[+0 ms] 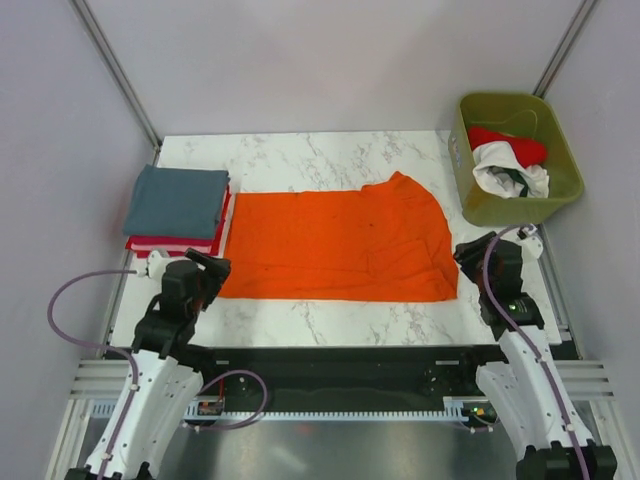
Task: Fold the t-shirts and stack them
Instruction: Fold the tshirt
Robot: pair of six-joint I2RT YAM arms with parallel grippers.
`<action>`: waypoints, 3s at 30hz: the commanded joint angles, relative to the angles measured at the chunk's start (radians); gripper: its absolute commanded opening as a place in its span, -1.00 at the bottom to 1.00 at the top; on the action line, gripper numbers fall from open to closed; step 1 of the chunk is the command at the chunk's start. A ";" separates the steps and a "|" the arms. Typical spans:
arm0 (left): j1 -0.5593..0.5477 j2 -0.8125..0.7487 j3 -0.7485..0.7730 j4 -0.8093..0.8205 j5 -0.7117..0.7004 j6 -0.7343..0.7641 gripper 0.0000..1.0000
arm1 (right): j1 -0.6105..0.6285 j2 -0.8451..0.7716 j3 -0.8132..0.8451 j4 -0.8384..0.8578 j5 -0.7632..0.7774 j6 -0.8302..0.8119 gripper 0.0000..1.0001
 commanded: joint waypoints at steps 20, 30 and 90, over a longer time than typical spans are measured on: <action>0.000 0.808 0.470 0.461 0.146 0.463 0.56 | 0.090 1.221 0.784 0.326 -0.170 -0.365 0.15; 0.001 1.110 0.691 0.486 0.118 0.525 0.51 | 0.140 1.624 1.297 0.146 -0.071 -0.482 0.18; 0.009 1.934 1.550 0.185 -0.162 0.526 0.16 | 0.094 1.904 1.715 0.027 0.104 -0.560 -1.00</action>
